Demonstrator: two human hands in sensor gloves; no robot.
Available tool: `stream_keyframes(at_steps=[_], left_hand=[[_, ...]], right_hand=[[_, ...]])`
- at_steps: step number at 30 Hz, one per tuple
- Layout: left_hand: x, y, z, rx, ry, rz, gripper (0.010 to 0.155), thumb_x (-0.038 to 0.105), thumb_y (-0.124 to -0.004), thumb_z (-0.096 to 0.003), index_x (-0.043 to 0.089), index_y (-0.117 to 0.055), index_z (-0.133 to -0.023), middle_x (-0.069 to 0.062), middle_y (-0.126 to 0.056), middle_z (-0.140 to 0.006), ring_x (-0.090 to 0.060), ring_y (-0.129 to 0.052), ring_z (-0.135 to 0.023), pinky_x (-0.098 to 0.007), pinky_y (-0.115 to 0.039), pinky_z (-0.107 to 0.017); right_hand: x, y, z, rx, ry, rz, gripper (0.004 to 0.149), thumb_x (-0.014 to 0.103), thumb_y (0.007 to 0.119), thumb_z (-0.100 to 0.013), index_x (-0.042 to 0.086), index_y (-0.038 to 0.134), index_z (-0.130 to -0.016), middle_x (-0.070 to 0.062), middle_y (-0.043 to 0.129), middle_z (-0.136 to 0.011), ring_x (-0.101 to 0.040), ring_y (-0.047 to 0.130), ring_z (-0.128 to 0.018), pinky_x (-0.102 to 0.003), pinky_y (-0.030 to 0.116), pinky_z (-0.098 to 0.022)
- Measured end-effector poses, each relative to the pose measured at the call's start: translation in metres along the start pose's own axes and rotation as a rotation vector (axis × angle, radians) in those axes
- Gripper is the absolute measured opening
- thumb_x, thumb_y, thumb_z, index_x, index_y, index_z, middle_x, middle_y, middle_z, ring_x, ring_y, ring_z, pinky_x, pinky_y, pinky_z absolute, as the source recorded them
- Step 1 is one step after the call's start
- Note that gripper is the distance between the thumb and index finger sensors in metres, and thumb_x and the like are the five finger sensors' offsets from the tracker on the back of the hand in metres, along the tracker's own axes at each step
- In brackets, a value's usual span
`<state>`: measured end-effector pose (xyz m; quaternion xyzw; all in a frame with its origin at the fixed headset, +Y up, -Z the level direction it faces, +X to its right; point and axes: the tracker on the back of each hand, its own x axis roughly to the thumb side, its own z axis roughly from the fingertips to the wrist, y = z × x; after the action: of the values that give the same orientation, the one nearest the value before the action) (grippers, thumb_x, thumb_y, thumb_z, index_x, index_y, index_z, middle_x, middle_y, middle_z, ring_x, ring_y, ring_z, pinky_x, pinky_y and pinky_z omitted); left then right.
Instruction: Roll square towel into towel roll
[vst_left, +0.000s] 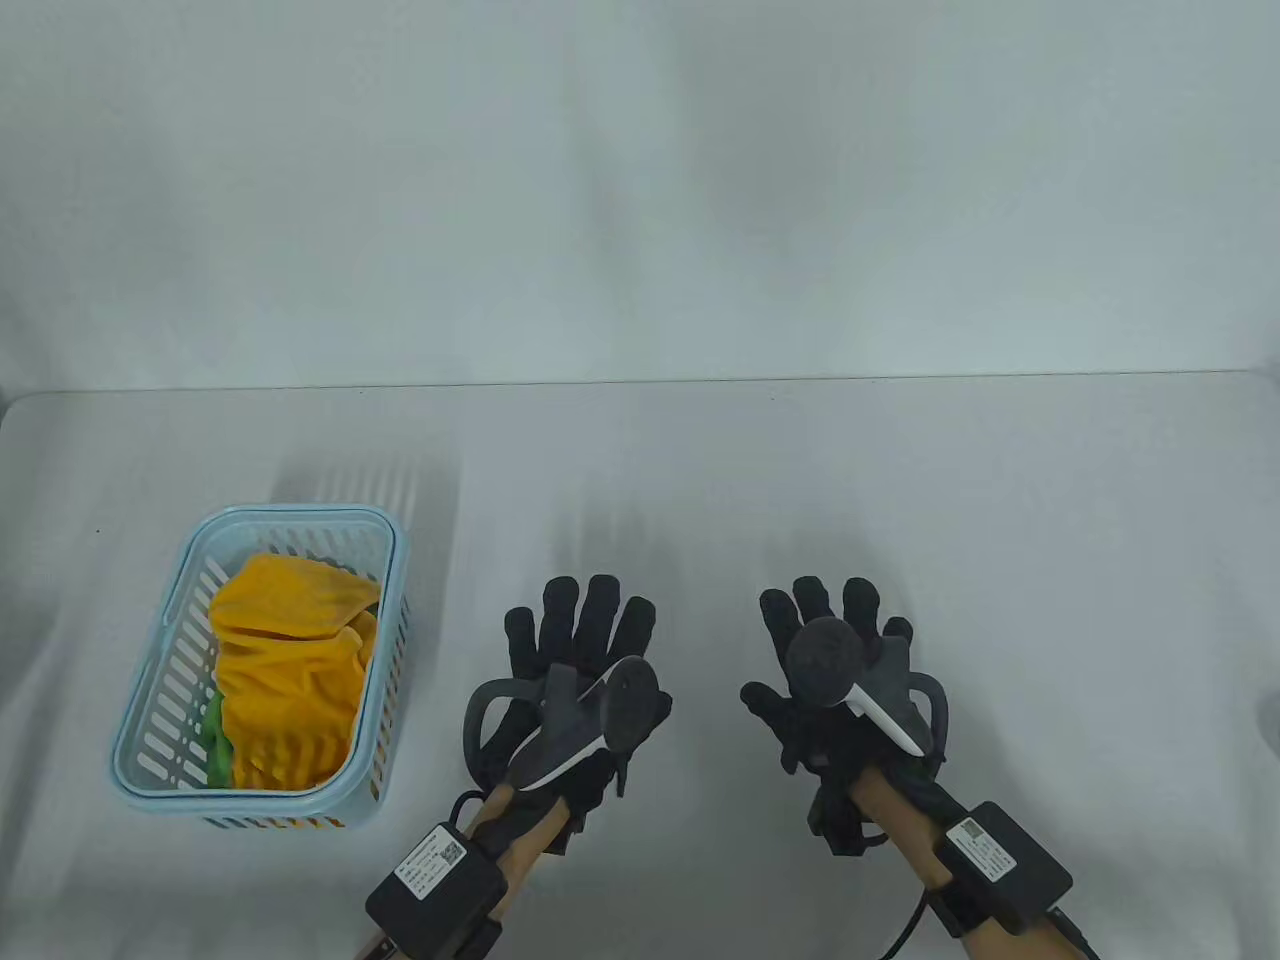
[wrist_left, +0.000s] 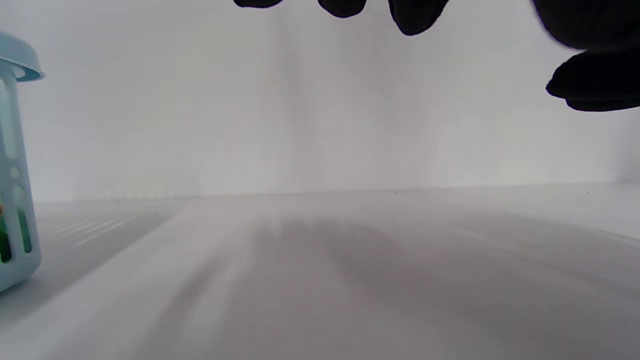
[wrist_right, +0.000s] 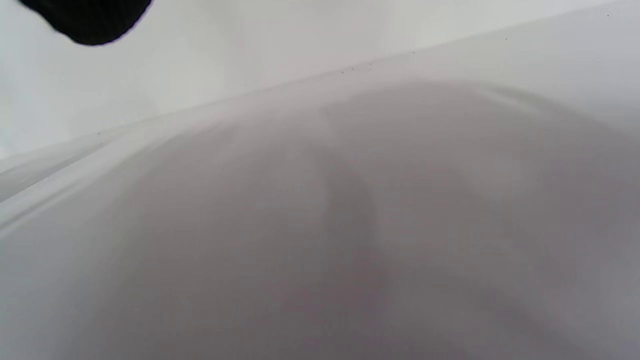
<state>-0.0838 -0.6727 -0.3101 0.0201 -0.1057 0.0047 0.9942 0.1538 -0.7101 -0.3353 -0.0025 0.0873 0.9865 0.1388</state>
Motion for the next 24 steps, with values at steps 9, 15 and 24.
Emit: stream_keyframes(at_steps=[9,15,24], left_hand=[[-0.001,0.000,0.001,-0.005,0.000,0.020,0.086,0.066,-0.067,-0.0357,0.039,-0.033,-0.110,0.001,-0.022,-0.121,-0.042,-0.024,-0.114,-0.070,-0.029,-0.076],[0.000,0.000,0.002,-0.004,0.000,0.018,0.086,0.067,-0.066,-0.0357,0.039,-0.033,-0.110,0.001,-0.022,-0.121,-0.042,-0.025,-0.114,-0.070,-0.030,-0.076],[0.002,0.017,0.009,0.046,0.023,0.111,0.086,0.067,-0.067,-0.0360,0.037,-0.035,-0.110,0.001,-0.027,-0.121,-0.042,-0.033,-0.114,-0.071,-0.038,-0.076]], right_hand=[[-0.003,0.002,0.001,0.001,0.016,0.017,0.085,0.068,0.066,-0.033,0.052,0.010,-0.094,0.019,0.003,-0.112,-0.029,-0.007,-0.105,-0.065,0.006,-0.072],[-0.005,0.001,0.002,-0.005,0.019,0.015,0.085,0.067,0.066,-0.033,0.052,0.010,-0.094,0.019,0.004,-0.112,-0.029,-0.006,-0.106,-0.065,0.007,-0.072],[-0.010,-0.004,0.006,-0.023,0.031,-0.004,0.084,0.067,0.066,-0.033,0.051,0.011,-0.095,0.018,0.005,-0.112,-0.029,-0.004,-0.106,-0.065,0.009,-0.073]])
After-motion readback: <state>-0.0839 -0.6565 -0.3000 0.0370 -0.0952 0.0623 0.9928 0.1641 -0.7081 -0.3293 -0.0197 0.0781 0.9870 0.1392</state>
